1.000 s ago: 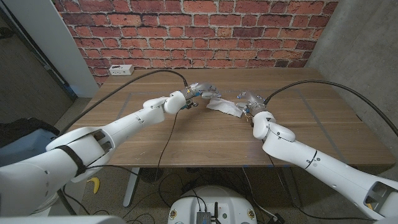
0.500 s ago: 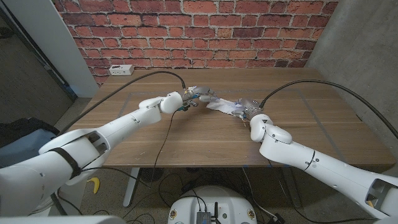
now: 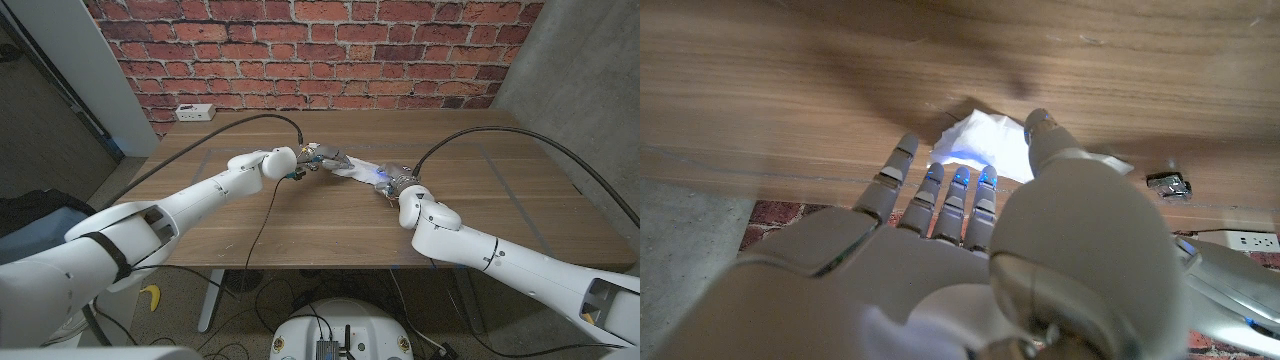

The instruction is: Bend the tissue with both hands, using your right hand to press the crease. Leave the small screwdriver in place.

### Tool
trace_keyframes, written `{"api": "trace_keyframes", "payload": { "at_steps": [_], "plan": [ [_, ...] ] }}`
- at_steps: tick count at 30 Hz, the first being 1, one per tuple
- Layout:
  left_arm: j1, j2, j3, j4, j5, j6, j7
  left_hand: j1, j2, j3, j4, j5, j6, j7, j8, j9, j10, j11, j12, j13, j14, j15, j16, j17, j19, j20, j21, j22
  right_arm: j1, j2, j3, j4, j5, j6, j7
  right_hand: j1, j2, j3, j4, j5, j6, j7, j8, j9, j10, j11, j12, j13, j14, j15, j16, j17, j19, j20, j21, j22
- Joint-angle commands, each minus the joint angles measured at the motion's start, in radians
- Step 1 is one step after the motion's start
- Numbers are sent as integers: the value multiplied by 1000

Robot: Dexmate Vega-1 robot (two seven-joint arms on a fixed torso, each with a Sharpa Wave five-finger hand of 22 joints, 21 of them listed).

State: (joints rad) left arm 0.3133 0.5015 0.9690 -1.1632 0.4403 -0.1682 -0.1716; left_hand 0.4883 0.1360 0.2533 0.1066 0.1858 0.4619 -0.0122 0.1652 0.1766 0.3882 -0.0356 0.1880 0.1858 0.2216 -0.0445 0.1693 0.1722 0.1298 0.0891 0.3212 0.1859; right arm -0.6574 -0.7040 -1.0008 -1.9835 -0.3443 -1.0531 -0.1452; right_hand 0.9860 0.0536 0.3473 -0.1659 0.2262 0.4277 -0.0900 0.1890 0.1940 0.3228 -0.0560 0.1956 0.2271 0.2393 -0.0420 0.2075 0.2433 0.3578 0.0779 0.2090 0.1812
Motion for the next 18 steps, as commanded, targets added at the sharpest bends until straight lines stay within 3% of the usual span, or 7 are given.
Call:
{"api": "trace_keyframes", "payload": {
  "at_steps": [1, 3, 6, 9, 11, 14, 18],
  "plan": [
    [-18, -7, 14, 15, -4, -2, -52, -14, 5, -2, 8, 7, -6, 0, 4, 0, 4, 0, 2, 3, -4, -11, 4, 0, -5, 7, -3, 0, 44, 46, -102, 105, -105, -50, -59, 66, 25, 17, -6, 10, 85, -3, 29, -2, 73, -14, 26, -4, 90, -96, 45, 3, 49, -28, 21, 4],
    [-18, -9, 11, 22, -19, -13, -60, -17, 5, -2, 9, 8, -7, 0, 5, 0, 7, 0, 3, 3, -2, -9, 6, 0, -1, 9, -2, 0, 42, 55, -111, 130, -126, -41, -84, 96, 34, 16, -5, 5, 141, -9, 43, -3, 111, -20, 35, -7, 134, -119, 70, 11, 73, -38, 29, 5],
    [-19, -10, 7, 32, -38, -30, -74, -24, 6, -3, 11, 9, -10, 3, 7, 0, 16, 6, 8, 3, 4, -7, 9, 0, 4, 16, -2, 0, 32, 67, -117, 168, -161, -20, -133, 150, 46, 13, -6, -6, 219, -7, 58, -3, 173, -53, 48, -9, 192, -147, 110, 29, 122, -59, 48, 8],
    [-18, -8, 6, 29, -47, -38, -83, -28, 6, -3, 12, 9, -7, 6, 10, 0, 19, 7, 10, 3, 7, -6, 10, 0, 9, 18, -1, 1, 10, 73, -110, 205, -196, 33, -203, 182, 58, 2, -1, -18, 305, -12, 74, -4, 245, -56, 65, -10, 285, -172, 174, 61, 167, -77, 69, 13],
    [-18, -9, 6, 34, -57, -45, -97, -30, 6, -3, 12, 9, -4, 7, 12, 0, 22, 7, 12, 3, 10, -6, 11, 0, 12, 20, -1, 1, -3, 78, -102, 227, -220, 68, -245, 216, 70, -12, -1, -29, 422, -16, 100, -3, 344, -72, 91, -8, 365, -185, 241, 108, 199, -88, 90, 19],
    [-21, -11, 7, 40, -69, -53, -116, -35, 7, -2, 13, 10, 1, 13, 15, 0, 25, 5, 13, 3, 16, -6, 13, -1, 15, 22, -1, 1, -26, 83, -82, 255, -248, 129, -309, 266, 91, -16, -5, -38, 547, -5, 127, 0, 443, -77, 125, 2, 445, -193, 306, 162, 212, -101, 108, 24],
    [-21, -9, 9, 40, -71, -51, -131, -40, 7, -2, 13, 11, 14, 22, 21, 0, 33, 10, 17, 3, 22, -7, 15, -1, 20, 25, -2, 1, -45, 91, -66, 284, -297, 185, -370, 317, 102, -20, -6, -46, 618, -3, 139, 4, 516, -91, 155, 16, 506, -196, 358, 217, 218, -111, 128, 29]
  ]
}}
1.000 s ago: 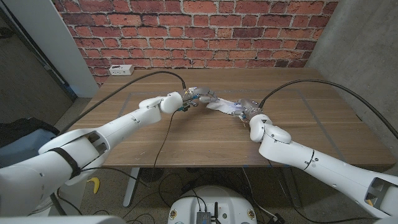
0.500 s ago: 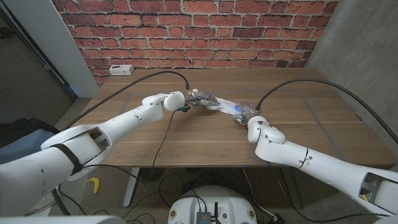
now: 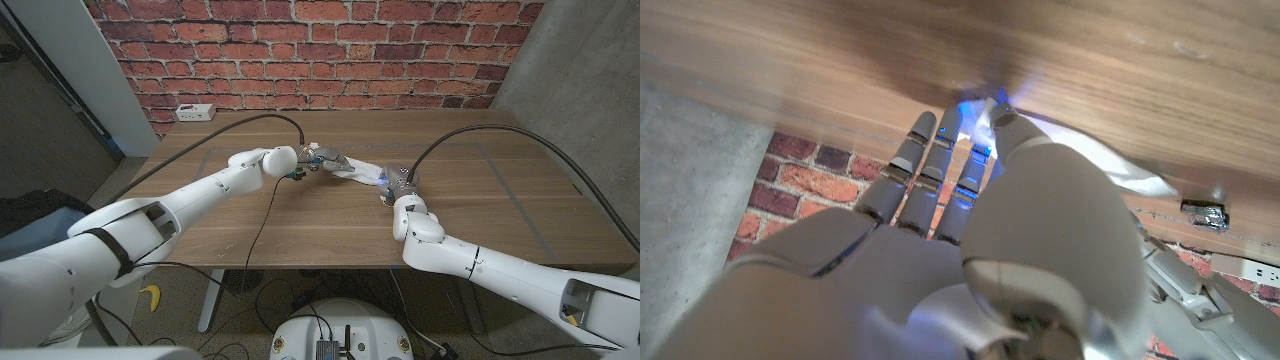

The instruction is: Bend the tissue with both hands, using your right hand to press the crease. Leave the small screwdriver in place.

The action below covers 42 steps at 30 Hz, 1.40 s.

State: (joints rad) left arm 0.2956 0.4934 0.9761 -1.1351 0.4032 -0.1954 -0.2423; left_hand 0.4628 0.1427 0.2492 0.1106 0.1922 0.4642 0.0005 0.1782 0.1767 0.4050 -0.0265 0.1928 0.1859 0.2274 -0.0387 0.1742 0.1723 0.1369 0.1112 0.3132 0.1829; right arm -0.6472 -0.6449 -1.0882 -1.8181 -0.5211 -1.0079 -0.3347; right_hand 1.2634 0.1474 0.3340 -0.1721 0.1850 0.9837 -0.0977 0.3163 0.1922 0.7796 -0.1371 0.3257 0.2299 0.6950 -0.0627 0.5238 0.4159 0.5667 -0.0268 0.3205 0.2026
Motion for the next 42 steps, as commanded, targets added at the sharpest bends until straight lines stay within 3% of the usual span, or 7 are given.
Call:
{"api": "trace_keyframes", "payload": {
  "at_steps": [1, 13, 16, 18, 31, 42],
  "plan": [
    [-4, -1, 3, 12, -34, -24, -63, -15, 0, 2, 9, 4, 14, 9, 8, 0, 16, 0, 12, 3, 17, -12, 10, -1, 14, 4, 6, 4, -59, 32, 24, 123, -133, 152, -190, 43, 7, -7, 0, -6, 68, 6, 13, 6, 63, -11, 27, 15, 57, -176, 46, 49, 9, -7, 18, 8],
    [-1, 7, 5, 4, -26, -32, -68, -23, -5, 1, 9, 5, 23, 12, 10, -1, 24, 1, 15, 3, 24, -12, 10, -2, 17, 5, 4, 3, -33, 64, 45, 218, -277, 295, -250, 64, 0, -11, -1, -6, 69, 0, 7, 7, 57, -14, 24, 20, 44, -175, 39, 57, 8, -10, 27, 10],
    [1, 10, 2, 0, -28, -30, -69, -24, -7, 0, 8, 5, 23, 11, 10, -1, 24, 0, 14, 3, 23, -13, 9, -2, 17, 5, 3, 3, -22, 70, 49, 234, -296, 333, -238, 67, 0, -13, 1, -6, 71, -4, 6, 8, 58, -24, 23, 20, 36, -176, 33, 56, 8, -11, 29, 10],
    [2, 11, 1, -1, -28, -28, -69, -25, -9, 0, 8, 5, 23, 11, 10, -1, 23, -1, 14, 3, 23, -12, 9, -2, 17, 6, 3, 3, -15, 76, 48, 247, -311, 352, -227, 68, 1, -15, 4, -6, 71, -6, 4, 8, 62, -18, 24, 20, 33, -175, 30, 57, 7, -11, 31, 10],
    [15, 18, -10, -6, -39, -22, -68, -33, -19, -5, 5, 6, 19, 11, 7, -1, 20, 2, 12, 3, 20, -10, 7, -2, 18, 8, -1, 3, 35, 148, 65, 372, -320, 502, -238, 69, 3, -20, 10, -5, 73, -9, 1, 9, 61, -22, 21, 21, 28, -176, 24, 57, 7, -12, 36, 10],
    [14, 15, -12, 9, -46, -28, -66, -38, -22, -6, 3, 7, 18, 12, 7, -1, 20, 0, 12, 3, 20, -9, 6, -2, 21, 6, -3, 3, 62, 198, 71, 458, -287, 577, -258, 70, 4, -25, 13, -5, 74, -9, -1, 9, 63, -20, 21, 23, 28, -176, 21, 58, 6, -13, 41, 10]
  ]
}}
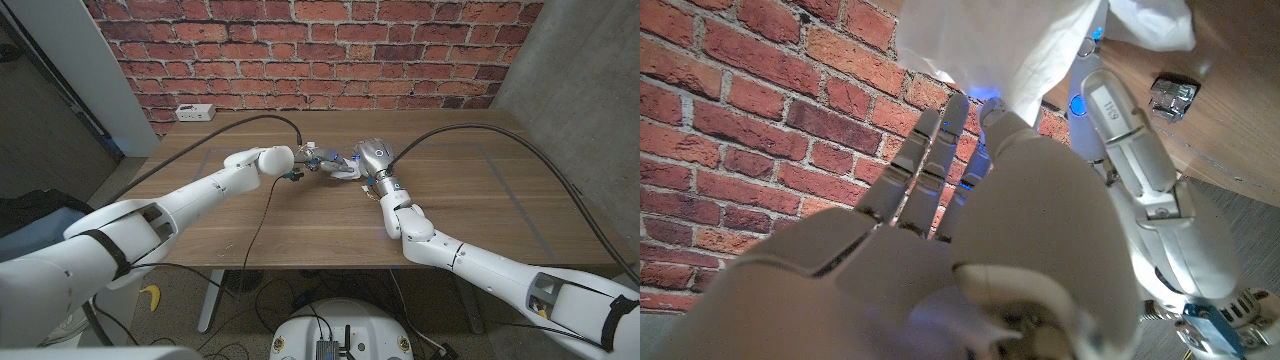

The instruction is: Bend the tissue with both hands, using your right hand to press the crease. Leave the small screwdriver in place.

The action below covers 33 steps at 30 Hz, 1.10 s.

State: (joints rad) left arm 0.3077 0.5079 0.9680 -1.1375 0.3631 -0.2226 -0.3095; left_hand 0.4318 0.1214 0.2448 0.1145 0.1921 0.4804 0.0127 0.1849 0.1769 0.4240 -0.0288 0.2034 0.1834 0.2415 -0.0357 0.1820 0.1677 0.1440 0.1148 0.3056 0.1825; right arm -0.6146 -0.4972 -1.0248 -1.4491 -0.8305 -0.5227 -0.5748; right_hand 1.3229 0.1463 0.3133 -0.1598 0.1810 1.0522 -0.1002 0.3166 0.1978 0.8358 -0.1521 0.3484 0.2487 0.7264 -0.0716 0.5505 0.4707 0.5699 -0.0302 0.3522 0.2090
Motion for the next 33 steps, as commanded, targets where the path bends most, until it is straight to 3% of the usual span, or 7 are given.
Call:
{"api": "trace_keyframes", "payload": {
  "at_steps": [1, 11, 20, 25, 28, 33],
  "plan": [
    [1, 0, -4, 13, -7, -2, 1, -7, -1, -2, -1, 8, 2, -1, 0, -1, 1, 4, 1, 6, 6, -13, -2, 3, 15, 2, 5, 3, 33, 52, 4, 94, 21, 94, -14, 10, 6, -4, 1, -1, 5, -7, -2, 4, 7, -5, -2, 5, -3, -167, -6, 3, 3, -9, 9, 3],
    [-4, -5, -4, 29, -12, -9, 5, -11, -3, -3, -2, 9, 3, 0, 0, -1, 1, 5, 1, 6, 5, -12, -2, 3, 17, 2, 3, 3, 44, 74, 4, 137, 70, 148, 4, -7, 4, -13, 14, 0, 0, 2, -9, 5, -10, -3, -14, 2, -23, -161, -33, -8, 4, -4, 17, 2],
    [-13, -15, 0, 54, -15, -17, 8, -15, -3, -3, -3, 10, 1, 1, -1, -1, 0, 4, 1, 6, 5, -12, -2, 3, 18, 1, 1, 3, 38, 109, 45, 192, 198, 243, -4, -29, 5, -13, 25, 4, -10, 8, -16, 6, -35, 0, -31, -1, -51, -157, -79, -33, 3, -2, 24, -1],
    [-19, -20, 2, 69, -18, -24, 9, -17, -3, -2, -4, 10, -3, 2, -2, -1, -1, 4, 0, 6, 4, -12, -3, 3, 18, 1, -1, 3, 37, 125, 63, 225, 265, 303, -8, -35, 6, -15, 27, 3, -9, 14, -17, 7, -44, 6, -38, -3, -44, -161, -82, -33, 2, -2, 27, -1],
    [-23, -25, 4, 81, -19, -31, 10, -18, -3, -2, -4, 10, -4, 2, -3, -1, -2, 3, 0, 6, 4, -12, -3, 3, 19, 1, -1, 3, 33, 136, 84, 261, 329, 392, -26, -37, 8, -17, 28, 3, -5, 16, -17, 7, -49, 1, -42, -3, -31, -163, -75, -28, 7, -1, 31, -1],
    [-31, -35, 8, 106, -26, -46, 8, -19, -2, -2, -4, 11, -7, 1, -4, -1, -3, 4, 0, 6, 4, -13, -3, 3, 20, 1, -2, 3, 35, 143, 90, 288, 366, 447, -29, -36, 7, -25, 25, 2, 13, 22, -12, 8, -49, -5, -46, -5, -7, -164, -61, -20, 6, -8, 35, -1]
  ]
}}
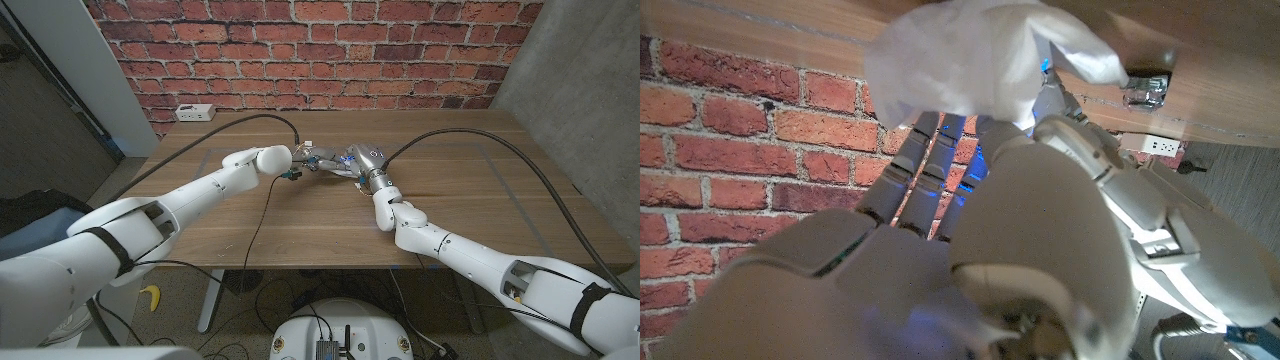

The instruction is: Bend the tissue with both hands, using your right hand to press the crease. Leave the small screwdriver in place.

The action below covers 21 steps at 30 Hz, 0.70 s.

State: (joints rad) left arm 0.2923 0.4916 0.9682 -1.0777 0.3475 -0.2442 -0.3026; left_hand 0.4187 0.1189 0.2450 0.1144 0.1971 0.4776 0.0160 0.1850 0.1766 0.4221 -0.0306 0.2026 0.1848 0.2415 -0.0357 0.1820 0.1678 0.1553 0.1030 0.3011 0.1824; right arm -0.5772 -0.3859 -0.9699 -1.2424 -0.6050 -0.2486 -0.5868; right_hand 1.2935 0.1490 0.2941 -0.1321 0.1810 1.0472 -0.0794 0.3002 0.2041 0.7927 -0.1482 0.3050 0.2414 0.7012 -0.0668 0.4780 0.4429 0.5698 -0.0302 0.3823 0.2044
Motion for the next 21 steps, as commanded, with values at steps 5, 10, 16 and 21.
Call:
{"api": "trace_keyframes", "payload": {
  "at_steps": [5, 10, 16, 21],
  "plan": [
    [-8, -23, -3, 72, -28, -81, 47, -10, 1, -1, -6, 7, 7, -13, 1, 0, -2, 5, 1, 4, 17, -4, 2, 3, 18, 21, 2, 4, 12, 39, 19, 105, 126, 196, -33, 2, 3, -12, -10, 5, 33, 2, 7, 3, 4, -15, -4, 1, 31, -171, 20, 15, 7, -16, 12, 5],
    [116, 33, -80, -73, 56, -55, 381, 51, -9, 34, -87, 5, 205, 40, 52, 12, 68, 26, 30, 16, 135, 26, 23, 7, 67, 41, -1, 8, 14, 36, 21, 106, 126, 190, -40, 8, 3, -17, -14, 7, 39, 1, 7, 3, 3, -9, -8, 0, 35, -170, 24, 19, 9, -17, 18, 6],
    [241, 43, -129, -244, 250, 212, 716, 141, 7, 102, -182, -12, 301, 21, 77, 24, 173, -11, 71, 44, 243, -20, 36, 12, 76, 15, -1, 20, 4, 20, 25, 73, 104, 163, -70, 10, 2, -21, -15, 8, 40, 5, 6, 3, 3, -14, -10, 0, 36, -170, 26, 22, 7, -18, 20, 6],
    [286, 6, -164, -235, 243, 251, 891, 111, -2, 98, -180, -19, 345, 36, 101, 38, 220, 3, 95, 60, 303, -9, 51, 24, 79, 10, 3, 26, -13, 5, 33, 42, 88, 140, -98, 14, 3, -23, -17, 10, 36, 11, 3, 4, 5, -18, -10, 2, 34, -171, 24, 23, 4, -19, 23, 7]
  ]
}}
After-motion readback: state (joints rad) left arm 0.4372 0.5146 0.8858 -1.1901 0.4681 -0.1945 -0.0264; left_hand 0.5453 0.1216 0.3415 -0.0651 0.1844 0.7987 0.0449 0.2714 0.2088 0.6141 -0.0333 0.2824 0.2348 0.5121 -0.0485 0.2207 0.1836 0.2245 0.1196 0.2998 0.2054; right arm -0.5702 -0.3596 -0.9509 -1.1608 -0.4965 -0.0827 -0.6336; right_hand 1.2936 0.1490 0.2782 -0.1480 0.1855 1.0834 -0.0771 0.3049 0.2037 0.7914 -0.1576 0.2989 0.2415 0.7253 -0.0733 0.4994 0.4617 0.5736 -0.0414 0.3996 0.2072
